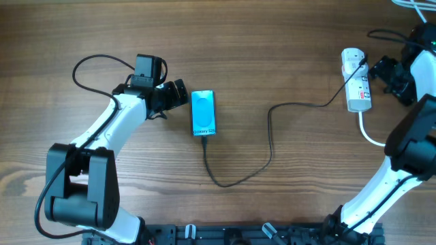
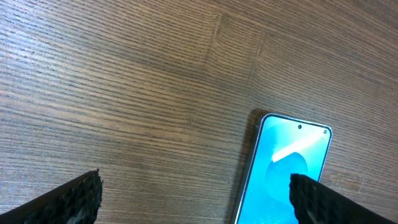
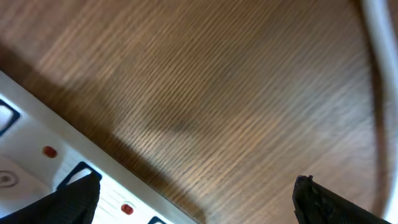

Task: Plug charger to phone and switch on socket
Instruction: 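Press the rocker switch beside the charger plug with the right gripper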

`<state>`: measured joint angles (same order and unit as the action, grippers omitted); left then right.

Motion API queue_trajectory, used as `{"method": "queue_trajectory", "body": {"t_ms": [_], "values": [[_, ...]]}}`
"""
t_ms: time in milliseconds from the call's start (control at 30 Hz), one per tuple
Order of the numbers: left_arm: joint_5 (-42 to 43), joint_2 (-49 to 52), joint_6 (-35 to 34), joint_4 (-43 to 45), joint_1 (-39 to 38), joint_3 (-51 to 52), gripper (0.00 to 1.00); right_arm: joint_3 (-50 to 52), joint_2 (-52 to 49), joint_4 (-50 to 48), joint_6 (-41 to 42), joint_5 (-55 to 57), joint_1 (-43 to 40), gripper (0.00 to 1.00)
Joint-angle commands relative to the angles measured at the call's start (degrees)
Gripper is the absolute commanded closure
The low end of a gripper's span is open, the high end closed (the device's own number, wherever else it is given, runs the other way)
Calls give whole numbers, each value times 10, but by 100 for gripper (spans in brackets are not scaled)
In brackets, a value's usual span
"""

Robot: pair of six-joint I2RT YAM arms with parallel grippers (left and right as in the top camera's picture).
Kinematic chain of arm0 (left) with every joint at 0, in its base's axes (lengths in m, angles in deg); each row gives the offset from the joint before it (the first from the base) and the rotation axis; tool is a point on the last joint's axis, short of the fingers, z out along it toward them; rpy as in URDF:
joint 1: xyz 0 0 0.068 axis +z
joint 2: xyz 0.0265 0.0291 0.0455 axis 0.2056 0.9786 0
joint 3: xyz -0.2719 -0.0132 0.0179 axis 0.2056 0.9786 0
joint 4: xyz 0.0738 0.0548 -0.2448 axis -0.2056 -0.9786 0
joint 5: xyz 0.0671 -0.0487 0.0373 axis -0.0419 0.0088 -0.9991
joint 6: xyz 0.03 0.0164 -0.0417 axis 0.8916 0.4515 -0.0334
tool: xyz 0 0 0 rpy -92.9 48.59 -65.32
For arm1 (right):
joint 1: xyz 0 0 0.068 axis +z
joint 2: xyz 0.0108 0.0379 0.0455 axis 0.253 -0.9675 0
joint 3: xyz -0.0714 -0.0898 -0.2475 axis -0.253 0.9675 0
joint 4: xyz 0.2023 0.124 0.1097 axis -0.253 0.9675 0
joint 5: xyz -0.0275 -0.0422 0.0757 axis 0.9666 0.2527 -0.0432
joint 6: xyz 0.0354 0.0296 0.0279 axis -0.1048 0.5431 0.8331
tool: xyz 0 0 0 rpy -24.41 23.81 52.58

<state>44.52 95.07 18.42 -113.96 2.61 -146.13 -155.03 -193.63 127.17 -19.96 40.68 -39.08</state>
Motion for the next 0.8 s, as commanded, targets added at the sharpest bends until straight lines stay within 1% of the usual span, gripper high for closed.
{"method": "queue_trajectory", "body": {"t_ms": [0,200,433,500,667,767], "values": [[-4,-8,1,0,1,-6,0,3,-22,-7,-19,-44,0,0],[-4,-8,1,0,1,-6,0,4,-38,-15,-29,-54,0,0],[-4,-8,1,0,1,-6,0,4,-38,-47,-31,-60,0,0],[-4,-8,1,0,1,-6,0,4,-38,-57,-45,-59,0,0],[-4,-8,1,0,1,-6,0,4,-38,-60,-40,-35,0,0],[-4,-8,1,0,1,-6,0,4,-38,-59,-12,8,0,0]]}}
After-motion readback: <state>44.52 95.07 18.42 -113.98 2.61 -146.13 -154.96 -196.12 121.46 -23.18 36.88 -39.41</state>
